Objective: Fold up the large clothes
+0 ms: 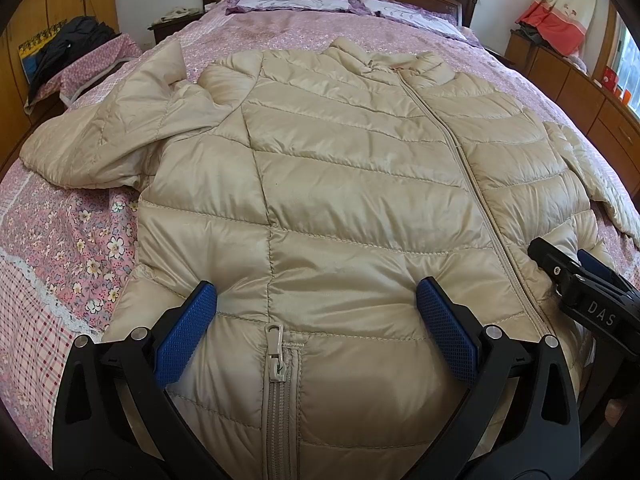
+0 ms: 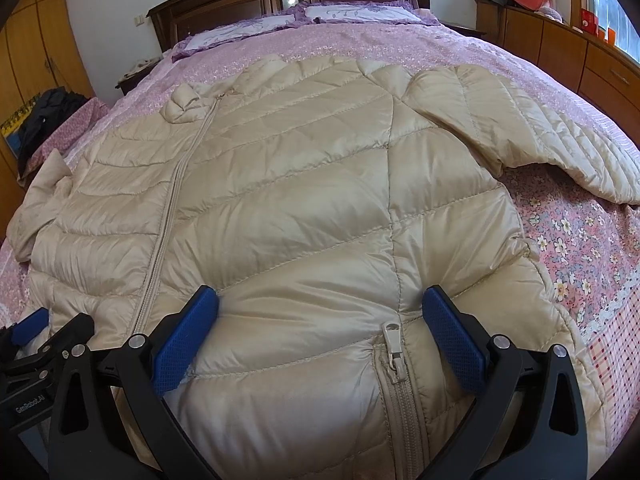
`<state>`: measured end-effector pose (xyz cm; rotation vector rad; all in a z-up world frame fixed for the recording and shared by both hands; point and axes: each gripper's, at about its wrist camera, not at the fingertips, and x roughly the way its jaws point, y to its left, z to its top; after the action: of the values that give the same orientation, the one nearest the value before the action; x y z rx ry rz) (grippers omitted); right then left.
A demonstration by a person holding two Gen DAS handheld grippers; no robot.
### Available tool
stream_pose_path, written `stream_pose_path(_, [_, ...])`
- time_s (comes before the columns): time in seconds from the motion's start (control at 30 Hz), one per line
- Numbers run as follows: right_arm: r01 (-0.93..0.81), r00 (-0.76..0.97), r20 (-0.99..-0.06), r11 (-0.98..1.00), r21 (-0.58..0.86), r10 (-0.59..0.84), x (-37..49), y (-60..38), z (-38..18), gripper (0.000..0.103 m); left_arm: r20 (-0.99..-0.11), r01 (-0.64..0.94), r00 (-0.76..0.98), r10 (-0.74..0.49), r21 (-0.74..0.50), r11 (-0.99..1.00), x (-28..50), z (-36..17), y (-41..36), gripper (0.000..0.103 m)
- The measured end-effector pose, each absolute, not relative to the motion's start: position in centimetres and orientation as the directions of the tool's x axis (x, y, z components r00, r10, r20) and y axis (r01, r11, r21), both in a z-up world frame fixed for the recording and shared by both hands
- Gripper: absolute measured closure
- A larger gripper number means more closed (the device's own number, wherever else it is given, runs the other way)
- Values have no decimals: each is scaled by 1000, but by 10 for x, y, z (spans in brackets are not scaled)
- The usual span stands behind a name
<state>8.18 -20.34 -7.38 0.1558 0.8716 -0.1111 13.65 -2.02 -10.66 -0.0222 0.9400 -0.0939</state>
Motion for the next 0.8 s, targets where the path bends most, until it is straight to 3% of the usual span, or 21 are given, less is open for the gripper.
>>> stream_pose_path(0.8, [166,614,-786,985,44,-68,86,-201,-77,4,-808,54,587,-49,-21,998,142,-112,-26,3])
